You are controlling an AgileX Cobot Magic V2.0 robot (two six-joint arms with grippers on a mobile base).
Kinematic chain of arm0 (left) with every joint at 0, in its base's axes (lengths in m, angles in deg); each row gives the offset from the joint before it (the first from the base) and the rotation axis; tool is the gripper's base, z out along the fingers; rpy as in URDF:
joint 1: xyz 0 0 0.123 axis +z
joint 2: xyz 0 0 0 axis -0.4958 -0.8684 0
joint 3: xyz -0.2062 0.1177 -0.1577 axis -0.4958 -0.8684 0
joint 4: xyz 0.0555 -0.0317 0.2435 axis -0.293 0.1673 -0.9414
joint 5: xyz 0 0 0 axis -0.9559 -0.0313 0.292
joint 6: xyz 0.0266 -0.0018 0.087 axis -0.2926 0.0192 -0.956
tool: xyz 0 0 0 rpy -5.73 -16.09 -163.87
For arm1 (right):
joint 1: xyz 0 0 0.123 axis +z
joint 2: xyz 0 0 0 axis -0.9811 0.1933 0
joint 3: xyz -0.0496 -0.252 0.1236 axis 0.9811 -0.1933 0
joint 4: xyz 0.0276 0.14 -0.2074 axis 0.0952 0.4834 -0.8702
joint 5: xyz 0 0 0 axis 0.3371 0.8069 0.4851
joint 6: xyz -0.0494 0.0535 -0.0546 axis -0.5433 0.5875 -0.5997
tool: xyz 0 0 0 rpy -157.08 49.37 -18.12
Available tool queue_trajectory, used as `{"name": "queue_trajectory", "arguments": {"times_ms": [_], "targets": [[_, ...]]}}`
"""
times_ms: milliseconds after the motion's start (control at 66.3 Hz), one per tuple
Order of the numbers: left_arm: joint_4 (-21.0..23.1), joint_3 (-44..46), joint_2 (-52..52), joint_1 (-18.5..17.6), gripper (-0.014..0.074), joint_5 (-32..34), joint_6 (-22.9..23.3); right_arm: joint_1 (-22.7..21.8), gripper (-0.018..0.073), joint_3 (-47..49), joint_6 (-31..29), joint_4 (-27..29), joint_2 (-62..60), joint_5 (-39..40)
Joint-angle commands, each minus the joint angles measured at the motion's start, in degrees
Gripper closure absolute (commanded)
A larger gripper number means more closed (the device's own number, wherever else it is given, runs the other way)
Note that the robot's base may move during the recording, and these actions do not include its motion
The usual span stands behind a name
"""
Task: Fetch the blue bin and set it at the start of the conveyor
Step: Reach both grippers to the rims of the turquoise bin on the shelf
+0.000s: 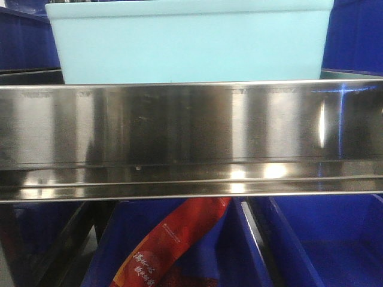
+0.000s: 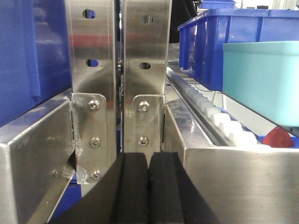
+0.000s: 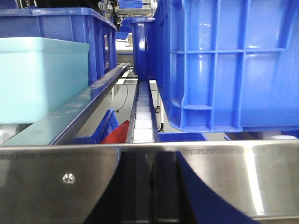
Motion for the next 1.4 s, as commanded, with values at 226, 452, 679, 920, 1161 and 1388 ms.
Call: {"name": "queue_trajectory", "arguments": {"times_ms": [226,452,679,920,1161,1388], "targets": [[0.05,0.20,0.17,-0.36,0.0707,0.71,-0.01,0.12,0.0721,0.00,-0.36,0.07,-0.14,1.14],[0.05,0.20,0.17,-0.34,0.0707,0.81,-0.01,0.12,0.0721,0.00,-0.36,0.07,-0.14,1.14],[0.05,0.20,0.17,-0.34,0.0707,5.06,-0.01,0.10,0.0721,0.00,-0.36,0.07,-0.14,3.66],[0.20,0.20,0.17,-0.23,0.0707,8.34,-0.01,0.10,0.0721,0.00,-0.36,0.07,-0.14,5.51],[1.15,4.83,0.17,-0.23,0.0707,8.47,-0.01,0.10,0.0721,9.41,-0.36,2.26,-0.14,0.82],[0.89,23.49,-4.93,-0.23,0.0588,-11.20,-0.01,0.10,0.0608,28.41,-0.36,2.36,5.59,-15.61]]}}
